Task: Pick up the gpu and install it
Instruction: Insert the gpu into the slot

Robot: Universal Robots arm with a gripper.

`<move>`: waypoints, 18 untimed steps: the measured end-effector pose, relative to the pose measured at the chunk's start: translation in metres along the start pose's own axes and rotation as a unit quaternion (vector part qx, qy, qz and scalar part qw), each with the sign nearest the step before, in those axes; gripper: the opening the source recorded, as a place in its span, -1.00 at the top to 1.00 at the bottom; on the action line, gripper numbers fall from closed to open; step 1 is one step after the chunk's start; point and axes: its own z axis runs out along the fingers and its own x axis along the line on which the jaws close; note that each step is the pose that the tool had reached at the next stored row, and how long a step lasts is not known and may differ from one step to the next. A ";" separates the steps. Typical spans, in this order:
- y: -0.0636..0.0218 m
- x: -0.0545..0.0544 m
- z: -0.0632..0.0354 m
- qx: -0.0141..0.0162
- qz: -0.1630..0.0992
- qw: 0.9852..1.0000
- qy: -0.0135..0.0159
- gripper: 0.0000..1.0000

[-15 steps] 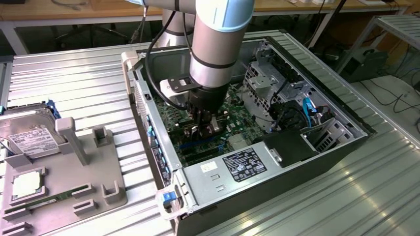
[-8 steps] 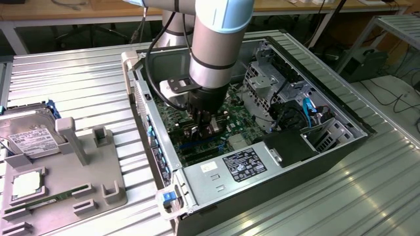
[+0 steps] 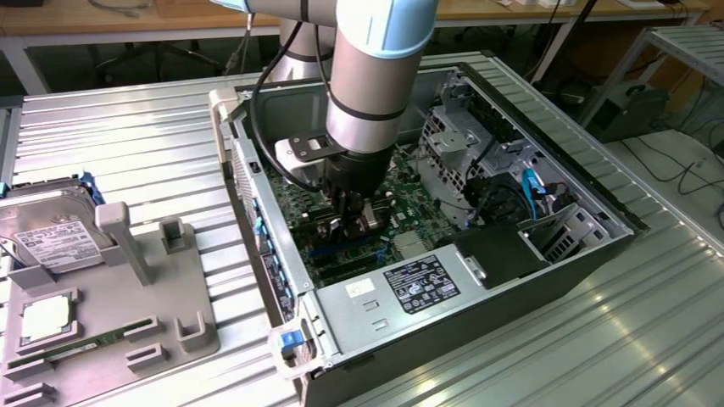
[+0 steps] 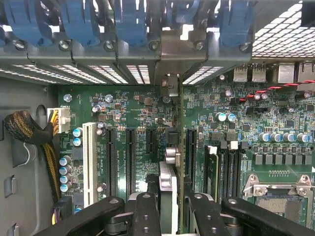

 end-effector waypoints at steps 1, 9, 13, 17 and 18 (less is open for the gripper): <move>0.0000 0.000 0.0000 0.000 0.000 1.000 0.000 0.44; -0.0010 -0.001 0.0002 0.000 0.000 1.000 0.000 0.44; -0.0041 -0.001 0.0004 0.000 0.000 1.000 0.000 0.44; -0.0045 -0.001 0.0003 0.000 0.000 1.000 0.000 0.44; -0.0042 -0.001 0.0003 0.000 0.000 1.000 0.000 0.44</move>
